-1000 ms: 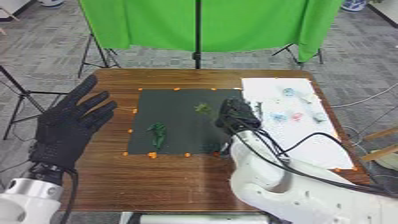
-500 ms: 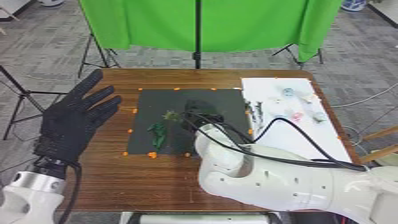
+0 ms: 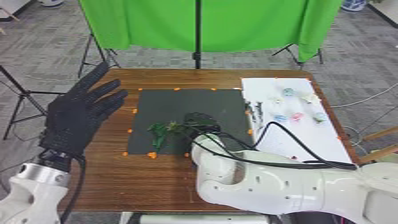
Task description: Arrange flowers
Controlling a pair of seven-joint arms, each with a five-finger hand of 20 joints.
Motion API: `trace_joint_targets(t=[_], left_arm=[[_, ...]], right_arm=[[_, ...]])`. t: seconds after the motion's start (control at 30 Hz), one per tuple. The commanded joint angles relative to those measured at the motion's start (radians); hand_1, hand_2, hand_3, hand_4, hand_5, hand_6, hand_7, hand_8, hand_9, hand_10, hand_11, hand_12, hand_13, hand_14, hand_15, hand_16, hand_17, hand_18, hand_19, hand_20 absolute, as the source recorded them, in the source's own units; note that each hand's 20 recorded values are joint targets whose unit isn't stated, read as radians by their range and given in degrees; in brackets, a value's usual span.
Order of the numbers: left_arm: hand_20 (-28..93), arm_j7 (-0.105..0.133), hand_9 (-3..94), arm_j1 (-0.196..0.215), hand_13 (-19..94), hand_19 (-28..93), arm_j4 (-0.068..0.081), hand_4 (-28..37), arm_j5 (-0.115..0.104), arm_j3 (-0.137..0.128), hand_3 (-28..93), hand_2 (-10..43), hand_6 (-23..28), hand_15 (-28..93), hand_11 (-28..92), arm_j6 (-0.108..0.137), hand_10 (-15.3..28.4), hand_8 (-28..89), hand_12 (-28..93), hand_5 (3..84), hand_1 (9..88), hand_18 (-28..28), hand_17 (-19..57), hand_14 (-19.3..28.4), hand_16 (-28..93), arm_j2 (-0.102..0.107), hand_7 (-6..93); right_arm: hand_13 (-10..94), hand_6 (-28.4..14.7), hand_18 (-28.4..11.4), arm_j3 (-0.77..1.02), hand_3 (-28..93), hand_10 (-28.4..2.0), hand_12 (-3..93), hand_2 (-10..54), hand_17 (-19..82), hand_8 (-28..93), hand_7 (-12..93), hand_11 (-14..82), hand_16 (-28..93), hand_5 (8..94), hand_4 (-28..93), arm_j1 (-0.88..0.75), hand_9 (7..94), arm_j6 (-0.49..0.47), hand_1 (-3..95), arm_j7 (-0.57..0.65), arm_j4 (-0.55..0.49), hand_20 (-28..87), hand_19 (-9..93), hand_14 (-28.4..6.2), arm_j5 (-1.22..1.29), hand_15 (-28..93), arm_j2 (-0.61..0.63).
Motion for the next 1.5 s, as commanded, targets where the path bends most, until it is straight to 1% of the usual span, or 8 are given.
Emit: trace_joint_targets(t=[0.03,0.37,0.4,0.57,0.87,1.07,1.27,1.5], left_arm=[[8,-0.016,22.2,0.015,14,39,0.002,-25.2,0.004,-0.01,75,6.7,4.6,28,18,-0.007,17.3,-11,13,25.3,22.7,23.5,-18.7,22.8,0,-0.002,15.3],[9,-0.021,22.2,0.01,14,39,0.002,-25.3,0.005,-0.013,75,6.8,4.7,28,19,-0.005,17.3,-11,13,25.5,22.8,23.4,-18.7,22.7,0,0.001,15.2],[9,-0.019,22.2,0.009,14,39,0.002,-25.3,0.004,-0.009,75,6.8,4.8,28,19,0.0,17.3,-11,13,25.5,22.8,23.4,-18.7,22.7,0,0.003,15.2],[9,-0.027,22.1,0.002,14,39,0.005,-25.2,0.005,-0.003,75,6.9,4.9,28,19,-0.009,17.3,-11,13,25.6,22.8,23.4,-18.7,22.7,0,0.001,15.1],[9,-0.033,22.1,-0.01,14,39,0.009,-25.0,0.006,0.002,75,6.8,4.9,29,19,-0.015,17.3,-11,13,25.6,22.9,23.2,-18.7,22.7,-1,0.003,15.1],[9,-0.03,22.1,-0.02,14,39,0.014,-24.8,0.006,0.008,76,6.7,4.9,28,19,-0.021,17.4,-11,13,25.6,22.8,23.1,-18.7,22.7,-1,0.004,15.2],[9,-0.03,22.1,-0.012,14,38,0.01,-24.8,0.005,0.007,75,6.6,4.9,28,19,-0.01,17.3,-11,13,25.6,22.9,23.1,-18.7,22.7,-1,0.0,15.3],[9,-0.028,22.1,-0.02,14,38,0.015,-24.8,0.004,0.017,76,6.5,4.9,28,19,-0.011,17.3,-11,13,25.6,23.0,23.1,-18.7,22.7,-1,0.003,15.3]], right_arm=[[85,-0.9,-25.1,0.004,70,-11.5,15.2,-9.5,42,9,22,42.2,18,92.0,-26,-0.029,93.7,-0.071,46.8,-0.004,-0.03,33,93,-10.1,-0.07,64,-0.006],[85,-0.2,-25.6,0.014,72,-11.9,14.5,-8.8,42,3,22,43.5,18,93.2,-25,-0.055,93.7,-0.105,42.3,-0.01,-0.061,34,93,-10.5,-0.1,64,-0.001],[85,-0.1,-25.6,0.011,72,-11.9,14.4,-8.5,42,2,22,43.6,18,93.3,-24,-0.053,93.7,-0.105,41.8,-0.011,-0.061,35,93,-10.6,-0.099,64,-0.001],[85,0.2,-26.1,0.009,72,-12.1,14.3,-6.8,42,-10,23,44.0,18,93.7,-24,-0.046,93.7,-0.102,38.8,-0.004,-0.054,35,93,-10.8,-0.096,64,-0.005],[87,0.4,-26.4,-0.022,71,-12.6,13.5,-0.2,43,-11,27,46.3,18,93.7,-25,-0.005,93.7,-0.053,37.0,0.022,-0.016,36,93,-11.1,-0.093,64,-0.02],[88,1.0,-26.3,-0.064,71,-12.4,12.7,0.1,44,-12,30,48.2,18,93.7,-26,0.04,93.7,-0.02,38.0,0.04,0.013,37,93,-10.9,-0.086,64,-0.032],[89,1.1,-26.3,-0.067,71,-12.2,12.5,0.2,44,-13,31,48.7,19,93.7,-26,0.047,93.7,0.006,38.6,0.044,0.016,37,93,-10.3,-0.088,63,-0.034],[89,1.3,-26.1,-0.075,71,-11.8,12.4,0.3,45,-13,30,48.7,19,93.7,-27,0.061,93.7,0.036,38.9,0.046,0.031,37,93,-10.0,-0.087,63,-0.043]])
